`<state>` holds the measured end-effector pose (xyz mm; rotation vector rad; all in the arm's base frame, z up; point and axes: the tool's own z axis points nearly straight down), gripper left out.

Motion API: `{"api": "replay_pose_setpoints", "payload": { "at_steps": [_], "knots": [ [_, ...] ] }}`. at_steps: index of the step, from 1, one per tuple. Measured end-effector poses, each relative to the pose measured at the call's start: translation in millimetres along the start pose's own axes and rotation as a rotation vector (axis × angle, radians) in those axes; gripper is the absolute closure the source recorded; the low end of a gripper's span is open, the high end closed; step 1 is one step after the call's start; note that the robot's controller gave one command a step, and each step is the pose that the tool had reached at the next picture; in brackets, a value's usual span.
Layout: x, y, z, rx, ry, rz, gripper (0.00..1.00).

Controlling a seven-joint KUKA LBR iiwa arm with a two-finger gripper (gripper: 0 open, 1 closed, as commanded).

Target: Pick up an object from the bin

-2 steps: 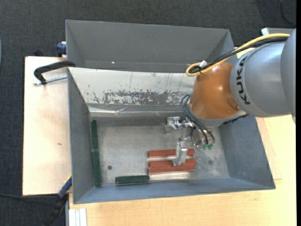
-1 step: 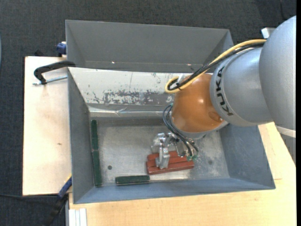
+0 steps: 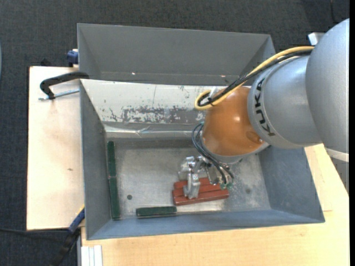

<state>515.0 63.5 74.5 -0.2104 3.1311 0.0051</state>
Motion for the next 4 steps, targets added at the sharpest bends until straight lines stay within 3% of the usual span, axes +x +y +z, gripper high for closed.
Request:
{"api": "replay_pose_setpoints", "payload": {
  "at_steps": [1, 2, 3, 4],
  "knots": [
    [-36.5, 33, -139, 0.002, -0.003, -0.077, 1.0],
    [-36.0, 32, -138, 0.002, -0.002, -0.077, 1.0],
    [-30.5, 57, -96, 0.003, -0.007, -0.078, 1.0],
    [-24.6, 22, -75, 0.003, 0.002, 0.015, 0.0]
  ]
}}
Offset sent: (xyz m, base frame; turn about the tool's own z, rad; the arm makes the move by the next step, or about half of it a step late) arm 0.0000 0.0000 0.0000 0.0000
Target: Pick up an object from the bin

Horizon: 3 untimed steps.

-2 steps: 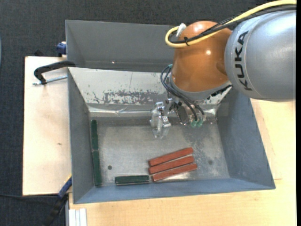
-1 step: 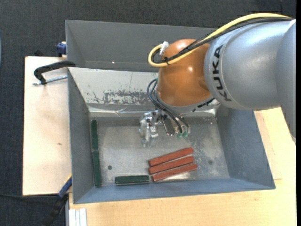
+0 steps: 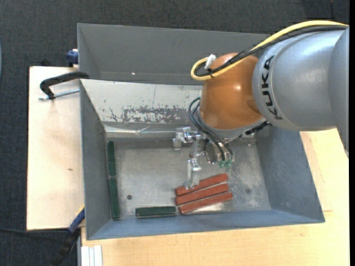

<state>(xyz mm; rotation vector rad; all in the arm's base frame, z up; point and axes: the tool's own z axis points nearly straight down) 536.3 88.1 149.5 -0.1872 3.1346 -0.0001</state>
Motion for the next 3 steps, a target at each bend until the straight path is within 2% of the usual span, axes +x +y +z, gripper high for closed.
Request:
{"api": "replay_pose_setpoints", "payload": {
  "at_steps": [1, 2, 3],
  "knots": [
    [0.0, 2, 0, -0.001, 0.0, -0.003, 0.0],
    [20.2, -26, 24, -0.002, -0.004, -0.083, 0.0],
    [26.2, -39, 52, 0.0, 0.001, -0.258, 0.0]
  ]
}}
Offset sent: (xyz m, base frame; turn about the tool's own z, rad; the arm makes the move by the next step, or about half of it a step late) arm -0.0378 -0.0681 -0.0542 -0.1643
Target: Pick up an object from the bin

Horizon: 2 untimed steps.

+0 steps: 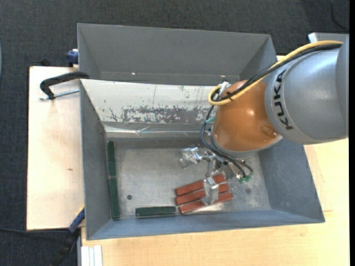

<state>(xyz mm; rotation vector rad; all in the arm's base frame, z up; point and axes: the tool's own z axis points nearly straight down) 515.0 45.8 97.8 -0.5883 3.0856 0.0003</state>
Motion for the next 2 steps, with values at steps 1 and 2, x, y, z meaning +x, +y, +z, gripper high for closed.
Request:
{"api": "replay_pose_setpoints", "payload": {
  "at_steps": [1, 2],
  "knots": [
    [19.8, -28.5, 25.2, 0.0, -0.005, -0.189, 1.0],
    [19.7, -28.4, 25.1, 0.0, -0.005, -0.189, 1.0]
  ]
}}
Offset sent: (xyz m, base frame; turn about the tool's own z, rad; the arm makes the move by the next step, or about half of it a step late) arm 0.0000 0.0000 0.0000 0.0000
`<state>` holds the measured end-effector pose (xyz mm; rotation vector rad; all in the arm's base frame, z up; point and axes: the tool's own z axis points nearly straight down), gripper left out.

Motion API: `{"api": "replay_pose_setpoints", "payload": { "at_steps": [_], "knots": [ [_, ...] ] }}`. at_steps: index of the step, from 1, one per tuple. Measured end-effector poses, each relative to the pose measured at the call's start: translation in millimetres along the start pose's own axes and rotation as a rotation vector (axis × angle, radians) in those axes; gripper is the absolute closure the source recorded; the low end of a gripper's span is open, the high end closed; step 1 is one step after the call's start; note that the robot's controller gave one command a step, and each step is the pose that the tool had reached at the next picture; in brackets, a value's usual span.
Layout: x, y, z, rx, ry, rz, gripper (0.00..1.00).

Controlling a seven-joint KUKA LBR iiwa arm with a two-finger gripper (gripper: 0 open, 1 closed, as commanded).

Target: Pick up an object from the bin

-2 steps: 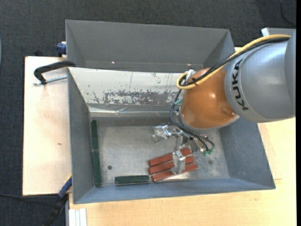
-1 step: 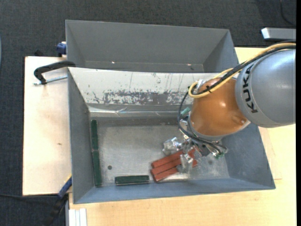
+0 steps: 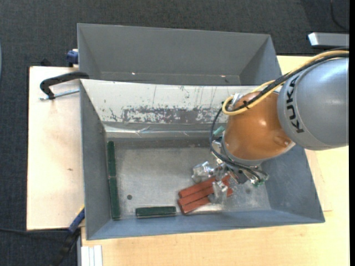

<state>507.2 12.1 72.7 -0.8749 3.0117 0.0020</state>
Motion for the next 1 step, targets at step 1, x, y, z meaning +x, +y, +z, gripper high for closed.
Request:
{"api": "replay_pose_setpoints", "payload": {
  "at_steps": [1],
  "knots": [
    [3.6, -30.8, -149.5, 0.002, 0.0, -0.003, 1.0]
  ]
}}
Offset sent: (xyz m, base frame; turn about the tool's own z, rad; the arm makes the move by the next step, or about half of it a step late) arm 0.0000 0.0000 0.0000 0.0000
